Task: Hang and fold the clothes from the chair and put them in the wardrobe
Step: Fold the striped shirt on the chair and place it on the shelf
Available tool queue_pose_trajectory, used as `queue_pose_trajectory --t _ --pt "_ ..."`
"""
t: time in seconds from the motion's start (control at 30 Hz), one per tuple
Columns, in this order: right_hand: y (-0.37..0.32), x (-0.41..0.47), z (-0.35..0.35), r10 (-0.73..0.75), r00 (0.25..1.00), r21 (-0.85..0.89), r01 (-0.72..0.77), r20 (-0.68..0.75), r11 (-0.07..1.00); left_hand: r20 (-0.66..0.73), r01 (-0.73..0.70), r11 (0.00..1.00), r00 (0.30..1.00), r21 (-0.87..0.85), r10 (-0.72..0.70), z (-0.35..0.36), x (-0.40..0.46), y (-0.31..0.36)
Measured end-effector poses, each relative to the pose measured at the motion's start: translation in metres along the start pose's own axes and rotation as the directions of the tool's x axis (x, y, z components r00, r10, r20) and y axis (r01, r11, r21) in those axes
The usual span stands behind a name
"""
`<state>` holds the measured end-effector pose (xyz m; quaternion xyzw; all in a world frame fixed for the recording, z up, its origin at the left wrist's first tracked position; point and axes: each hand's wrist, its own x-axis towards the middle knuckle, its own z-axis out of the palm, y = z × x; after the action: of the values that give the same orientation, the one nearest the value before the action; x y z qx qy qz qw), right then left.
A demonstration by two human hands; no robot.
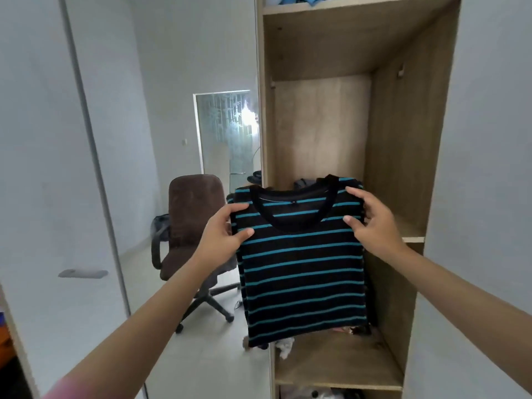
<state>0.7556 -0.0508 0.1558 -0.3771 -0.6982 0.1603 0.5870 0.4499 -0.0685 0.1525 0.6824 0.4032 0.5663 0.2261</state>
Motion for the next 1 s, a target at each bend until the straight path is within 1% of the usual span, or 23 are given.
queue_pose_trajectory --t 0.17,0.27,0.4,0.5,0.67,0.83,0.93,1.0 --pt "0.005 0.044 -0.059 -0.028 0.992 -0.031 0.025 -0.123 0.999 0.051 -0.100 0.995 0.994 -0.004 0.100 0.047 0.070 0.021" --pt "0.008 0.071 -0.081 -0.051 0.981 -0.056 0.042 -0.189 0.998 0.045 -0.147 0.989 0.988 0.001 0.146 0.072 0.108 0.033" --pt "0.021 0.103 -0.096 -0.049 0.964 -0.062 0.034 -0.261 0.998 0.033 -0.154 0.988 0.988 0.010 0.154 0.100 0.148 0.041" --pt "0.036 0.123 -0.097 -0.039 0.955 -0.070 0.020 -0.294 0.997 0.006 -0.138 0.990 0.990 0.005 0.138 0.116 0.173 0.033" --pt "0.074 0.158 -0.091 -0.030 0.960 -0.086 0.007 -0.278 0.996 -0.038 -0.094 0.995 0.995 -0.037 0.092 0.137 0.217 0.005" --pt "0.119 0.199 -0.079 -0.022 0.969 -0.118 -0.008 -0.245 0.993 -0.054 -0.059 0.998 0.997 -0.009 0.058 0.153 0.263 -0.032" --pt "0.148 0.221 -0.069 0.017 0.971 -0.134 -0.051 -0.240 0.990 -0.078 -0.007 1.000 0.997 0.022 0.008 0.162 0.285 -0.056" --pt "0.165 0.232 -0.062 0.061 0.979 -0.150 -0.091 -0.196 0.984 -0.058 0.028 0.999 0.998 0.043 -0.025 0.167 0.297 -0.071"
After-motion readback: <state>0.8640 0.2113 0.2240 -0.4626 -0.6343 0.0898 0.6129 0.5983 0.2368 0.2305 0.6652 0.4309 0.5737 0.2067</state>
